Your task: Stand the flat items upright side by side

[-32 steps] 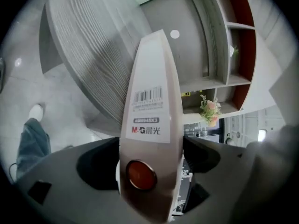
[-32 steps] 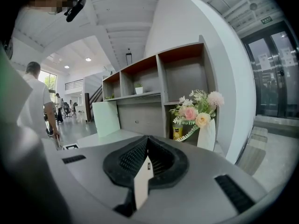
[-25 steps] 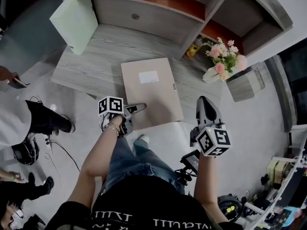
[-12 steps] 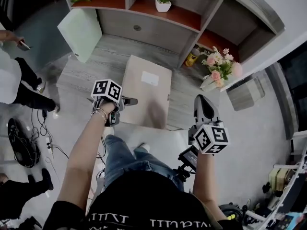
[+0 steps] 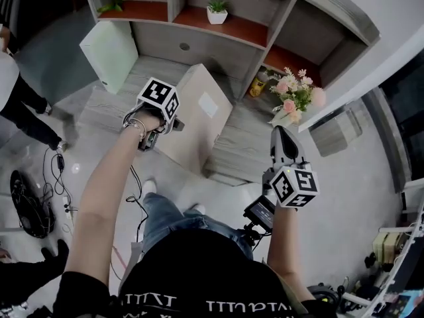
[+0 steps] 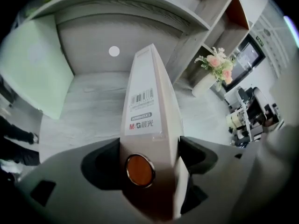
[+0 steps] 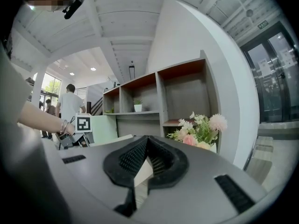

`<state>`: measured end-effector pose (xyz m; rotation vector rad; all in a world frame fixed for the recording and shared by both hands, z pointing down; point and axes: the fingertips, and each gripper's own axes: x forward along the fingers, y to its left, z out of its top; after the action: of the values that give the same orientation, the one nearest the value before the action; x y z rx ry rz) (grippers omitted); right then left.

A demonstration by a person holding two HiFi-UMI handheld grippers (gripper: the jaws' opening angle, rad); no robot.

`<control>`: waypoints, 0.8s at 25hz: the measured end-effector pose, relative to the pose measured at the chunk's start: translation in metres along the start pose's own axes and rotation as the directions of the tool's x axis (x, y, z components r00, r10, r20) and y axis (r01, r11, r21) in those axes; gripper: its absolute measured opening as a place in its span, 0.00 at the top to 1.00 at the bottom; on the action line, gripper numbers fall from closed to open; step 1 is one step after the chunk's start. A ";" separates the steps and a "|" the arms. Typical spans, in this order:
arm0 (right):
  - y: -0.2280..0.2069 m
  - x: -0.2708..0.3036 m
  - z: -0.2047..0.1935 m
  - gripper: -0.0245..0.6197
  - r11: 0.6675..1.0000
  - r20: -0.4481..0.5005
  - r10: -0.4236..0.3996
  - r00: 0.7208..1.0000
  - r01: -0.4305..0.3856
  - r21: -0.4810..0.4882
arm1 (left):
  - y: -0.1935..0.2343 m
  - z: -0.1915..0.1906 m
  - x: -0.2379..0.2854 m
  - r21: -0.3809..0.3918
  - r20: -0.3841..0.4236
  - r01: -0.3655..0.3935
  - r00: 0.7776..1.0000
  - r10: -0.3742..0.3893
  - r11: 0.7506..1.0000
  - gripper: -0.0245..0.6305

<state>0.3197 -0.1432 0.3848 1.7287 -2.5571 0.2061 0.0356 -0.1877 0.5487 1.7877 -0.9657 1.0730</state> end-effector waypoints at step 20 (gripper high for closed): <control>-0.034 -0.021 -0.002 0.94 0.997 0.023 -0.076 0.997 0.075 0.032 | -0.005 0.028 -0.027 0.581 0.058 -0.400 0.889 0.455 0.709 0.35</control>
<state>0.3587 -0.1364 0.3868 1.8465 -2.5123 0.2251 0.0394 -0.2062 0.5135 2.0069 -1.1082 1.9019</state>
